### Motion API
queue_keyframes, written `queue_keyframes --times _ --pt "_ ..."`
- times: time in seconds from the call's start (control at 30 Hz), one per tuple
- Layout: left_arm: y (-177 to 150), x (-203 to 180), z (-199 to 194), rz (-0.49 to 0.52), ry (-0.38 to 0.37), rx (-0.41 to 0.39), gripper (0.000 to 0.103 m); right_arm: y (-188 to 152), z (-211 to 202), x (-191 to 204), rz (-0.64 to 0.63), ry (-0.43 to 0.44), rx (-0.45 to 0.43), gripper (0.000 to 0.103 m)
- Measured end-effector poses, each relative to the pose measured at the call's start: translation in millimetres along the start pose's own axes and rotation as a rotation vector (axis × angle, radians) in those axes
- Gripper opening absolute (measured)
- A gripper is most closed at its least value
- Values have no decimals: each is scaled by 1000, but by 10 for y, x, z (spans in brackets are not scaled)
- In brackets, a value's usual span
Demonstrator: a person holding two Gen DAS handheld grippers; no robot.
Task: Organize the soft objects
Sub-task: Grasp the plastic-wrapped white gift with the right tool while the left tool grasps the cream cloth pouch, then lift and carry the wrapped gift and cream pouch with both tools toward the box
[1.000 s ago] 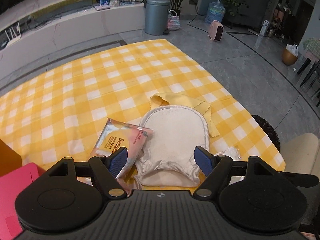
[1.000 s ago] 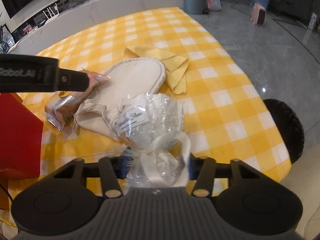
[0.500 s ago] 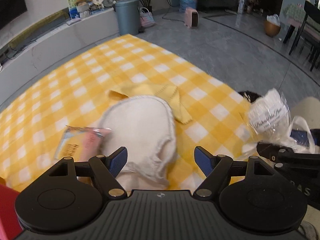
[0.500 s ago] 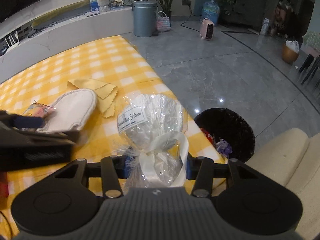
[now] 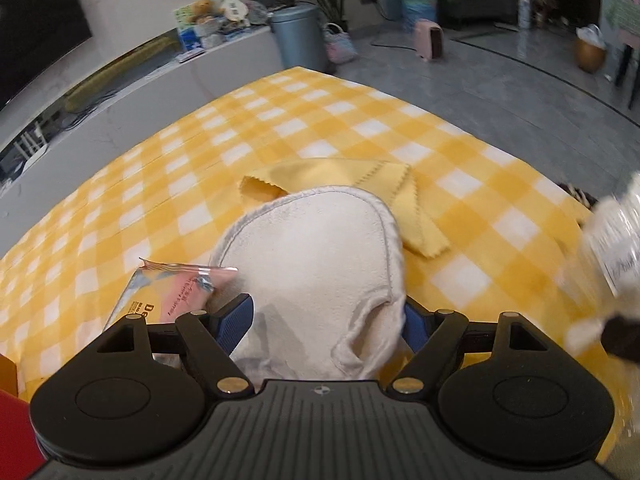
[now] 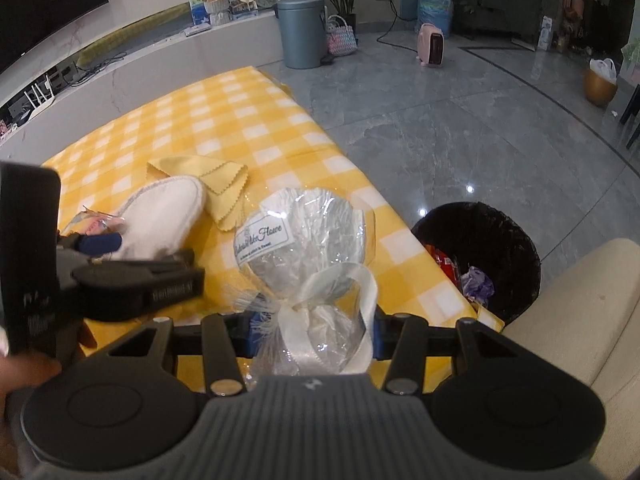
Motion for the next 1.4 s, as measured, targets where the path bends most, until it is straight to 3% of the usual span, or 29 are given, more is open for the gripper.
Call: queue_keyframes --times 0.03,0.07,0.1,0.13,0.2,0.3,0.4,0.63,0.77,0.9,1.07,1.2,1.4 --pt "2 4 10 -13 4 -7 91 -3 6 1 0 -1 1 48" --pt "-4 14 12 -30 10 -18 82 -2 7 2 0 -1 1 48" --pt "-11 18 10 -46 9 -30 69 -2 4 1 1 1 -1 48" --pt "-14 13 0 -52 -4 -36 64 -3 -2 3 0 3 -4 48" --pt "-15 -36 -33 -34 -16 -39 33 -4 -13 10 -2 4 -9 48" --pt "-24 -98 -96 3 14 -37 11 -3 -13 27 -5 4 -13 48" --pt "-45 -44 -211 -13 -21 -45 8 -5 -42 15 -4 11 -26 48" --pt "-71 126 -680 72 -177 -64 6 20 -106 36 3 52 -64 48" --pt "-75 213 -1021 120 -209 -111 6 28 -147 91 -16 51 -70 48" --pt "-67 358 -1360 90 -240 -162 6 62 -279 119 -13 90 -114 48" --pt "-43 672 -1718 9 -258 -222 6 117 -470 257 -40 155 -170 47" --pt "-87 949 -1977 -47 -225 -263 6 160 -638 436 -71 218 -216 47" --pt "-202 1365 -2307 -123 -160 -316 6 239 -1149 693 -91 292 -391 47"
Point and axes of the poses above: each gripper's, at about its wrist camera, not at the fingertips, and z roughly the way its jaws point, x to its left, y to its top, the point moved 2 cm from there along z, roughly the way its jaws point
